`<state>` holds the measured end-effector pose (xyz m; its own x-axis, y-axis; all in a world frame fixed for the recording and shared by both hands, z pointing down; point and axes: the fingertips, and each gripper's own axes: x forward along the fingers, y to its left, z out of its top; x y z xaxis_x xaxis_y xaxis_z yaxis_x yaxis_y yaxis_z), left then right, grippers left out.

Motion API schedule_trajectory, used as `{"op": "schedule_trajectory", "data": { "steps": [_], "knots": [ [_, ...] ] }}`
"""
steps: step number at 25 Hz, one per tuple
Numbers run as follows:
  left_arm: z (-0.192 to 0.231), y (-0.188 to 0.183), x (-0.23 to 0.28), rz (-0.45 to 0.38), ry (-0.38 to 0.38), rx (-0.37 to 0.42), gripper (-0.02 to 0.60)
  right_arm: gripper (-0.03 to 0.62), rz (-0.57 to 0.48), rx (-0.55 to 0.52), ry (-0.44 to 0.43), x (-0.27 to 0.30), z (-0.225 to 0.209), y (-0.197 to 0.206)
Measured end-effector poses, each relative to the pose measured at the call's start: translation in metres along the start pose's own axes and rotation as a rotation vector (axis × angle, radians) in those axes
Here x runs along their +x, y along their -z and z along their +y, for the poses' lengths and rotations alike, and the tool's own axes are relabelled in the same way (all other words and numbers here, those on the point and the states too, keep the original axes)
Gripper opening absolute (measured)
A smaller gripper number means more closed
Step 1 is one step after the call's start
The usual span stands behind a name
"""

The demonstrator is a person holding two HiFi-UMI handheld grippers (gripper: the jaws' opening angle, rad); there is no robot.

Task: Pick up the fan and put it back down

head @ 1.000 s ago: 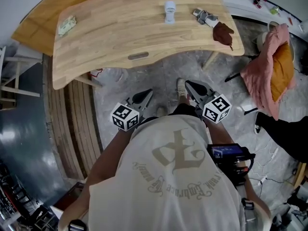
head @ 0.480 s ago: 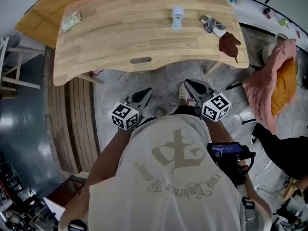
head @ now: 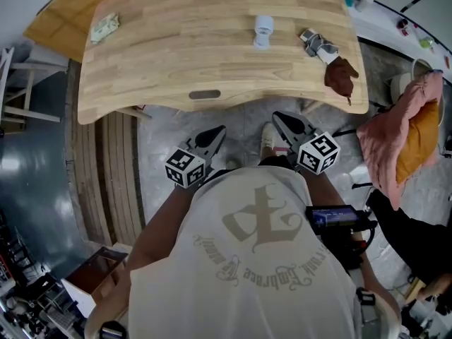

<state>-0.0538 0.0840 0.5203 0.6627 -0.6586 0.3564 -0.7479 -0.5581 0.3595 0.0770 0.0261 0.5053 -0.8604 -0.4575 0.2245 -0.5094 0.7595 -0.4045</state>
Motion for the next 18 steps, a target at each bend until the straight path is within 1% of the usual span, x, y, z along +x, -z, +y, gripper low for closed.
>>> {"op": "schedule_trajectory", "data": {
  "steps": [12,18],
  "knots": [
    [0.023,-0.042,0.066,0.004,-0.024,-0.006,0.011,0.015,0.020,0.015,-0.027,0.022,-0.070,-0.033],
    [0.032,-0.062,0.097,0.004,-0.048,0.000,0.010,0.015,0.035,0.005,-0.066,0.035,-0.095,-0.048]
  ]
}}
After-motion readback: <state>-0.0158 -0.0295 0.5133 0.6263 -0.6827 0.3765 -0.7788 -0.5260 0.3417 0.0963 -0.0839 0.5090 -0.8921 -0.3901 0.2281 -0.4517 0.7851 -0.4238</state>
